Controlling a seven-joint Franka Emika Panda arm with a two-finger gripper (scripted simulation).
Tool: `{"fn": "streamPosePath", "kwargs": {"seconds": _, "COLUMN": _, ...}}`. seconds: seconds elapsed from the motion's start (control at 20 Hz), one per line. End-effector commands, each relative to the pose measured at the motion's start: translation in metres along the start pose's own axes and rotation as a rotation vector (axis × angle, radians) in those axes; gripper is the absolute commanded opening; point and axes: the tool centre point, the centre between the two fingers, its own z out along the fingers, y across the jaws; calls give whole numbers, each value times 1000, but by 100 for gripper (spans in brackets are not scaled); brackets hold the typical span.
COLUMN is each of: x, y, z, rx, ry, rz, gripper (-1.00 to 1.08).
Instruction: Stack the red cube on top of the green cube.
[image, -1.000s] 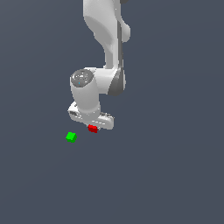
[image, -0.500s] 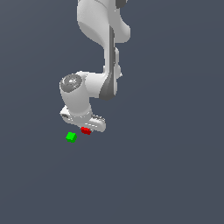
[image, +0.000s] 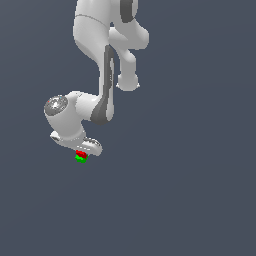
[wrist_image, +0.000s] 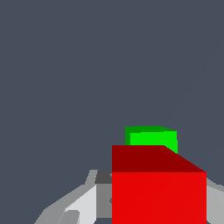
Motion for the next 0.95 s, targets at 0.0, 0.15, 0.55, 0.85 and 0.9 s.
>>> {"fn": "streamPosePath", "kwargs": {"seconds": 0.0, "x": 5, "y": 10, "z": 4, "rx": 1, "ry": 1, "rz": -2, "gripper": -100}}
{"fn": "streamPosePath", "kwargs": {"seconds": 0.15, "x": 8, "y": 17, "z": 7, "rx": 1, "ry": 1, "rz": -2, "gripper": -100}}
{"fn": "streamPosePath", "kwargs": {"seconds": 0.55, "x": 9, "y": 16, "z": 7, "rx": 1, "ry": 1, "rz": -2, "gripper": 100}}
{"fn": "streamPosePath", "kwargs": {"seconds": 0.85, "x": 9, "y": 16, "z": 7, "rx": 1, "ry": 1, "rz": -2, "gripper": 100}}
{"fn": "streamPosePath", "kwargs": {"seconds": 0.9, "x": 9, "y": 16, "z": 7, "rx": 1, "ry": 1, "rz": -2, "gripper": 100}}
